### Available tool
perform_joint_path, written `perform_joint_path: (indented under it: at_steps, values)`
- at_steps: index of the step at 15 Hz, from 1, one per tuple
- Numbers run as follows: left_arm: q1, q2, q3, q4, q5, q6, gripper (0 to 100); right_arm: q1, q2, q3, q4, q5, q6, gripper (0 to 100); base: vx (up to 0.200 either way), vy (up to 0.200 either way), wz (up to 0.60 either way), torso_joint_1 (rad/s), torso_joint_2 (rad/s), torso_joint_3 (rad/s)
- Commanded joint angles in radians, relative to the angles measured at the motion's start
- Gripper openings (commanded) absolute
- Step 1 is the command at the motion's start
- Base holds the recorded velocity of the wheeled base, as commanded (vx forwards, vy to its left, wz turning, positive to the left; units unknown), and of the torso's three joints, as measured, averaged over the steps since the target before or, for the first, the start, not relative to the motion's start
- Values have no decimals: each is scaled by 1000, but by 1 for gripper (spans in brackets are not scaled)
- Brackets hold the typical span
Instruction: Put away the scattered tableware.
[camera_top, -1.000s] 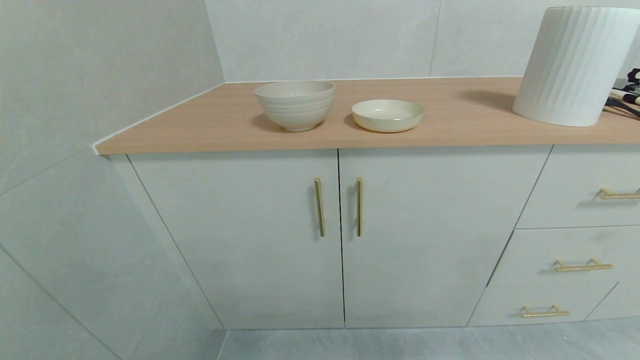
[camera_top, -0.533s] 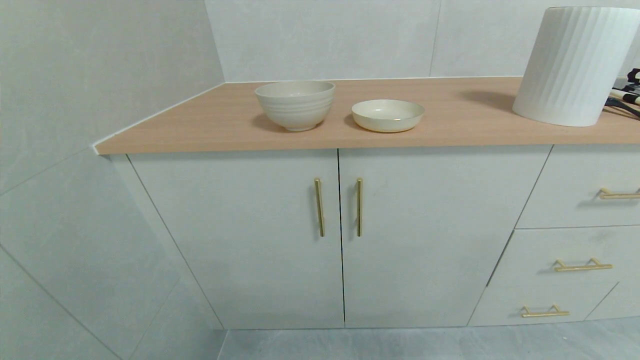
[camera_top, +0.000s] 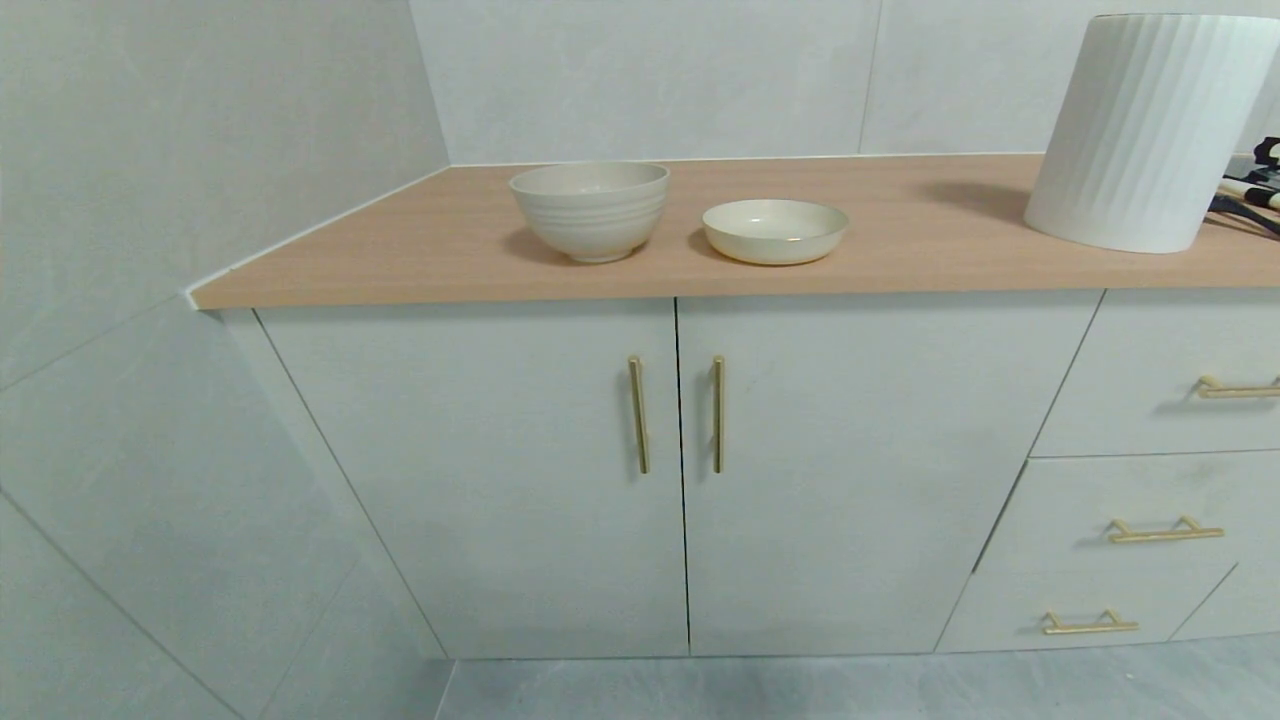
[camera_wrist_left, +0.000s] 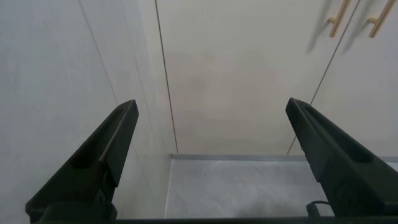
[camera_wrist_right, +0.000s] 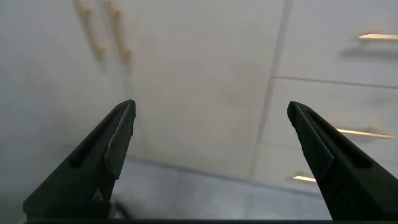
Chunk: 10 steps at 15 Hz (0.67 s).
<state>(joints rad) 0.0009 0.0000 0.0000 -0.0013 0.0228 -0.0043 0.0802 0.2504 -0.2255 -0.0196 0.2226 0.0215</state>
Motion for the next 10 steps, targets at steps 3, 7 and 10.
perform_joint_path:
  at_steps: [3, 7, 10]
  values:
    - [1, 0, 0, 0, 0, 0, 100, 145, 538, -107, -161, 89, 6, 100, 0, 0, 0, 0, 0, 0]
    - [1, 0, 0, 0, 0, 0, 100, 260, 943, -222, -384, 81, 9, 100, 0, 0, 0, 0, 0, 0]
    - [1, 0, 0, 0, 0, 1, 100, 312, 1188, -302, -556, 81, 11, 100, 0, 0, 0, 0, 0, 0]
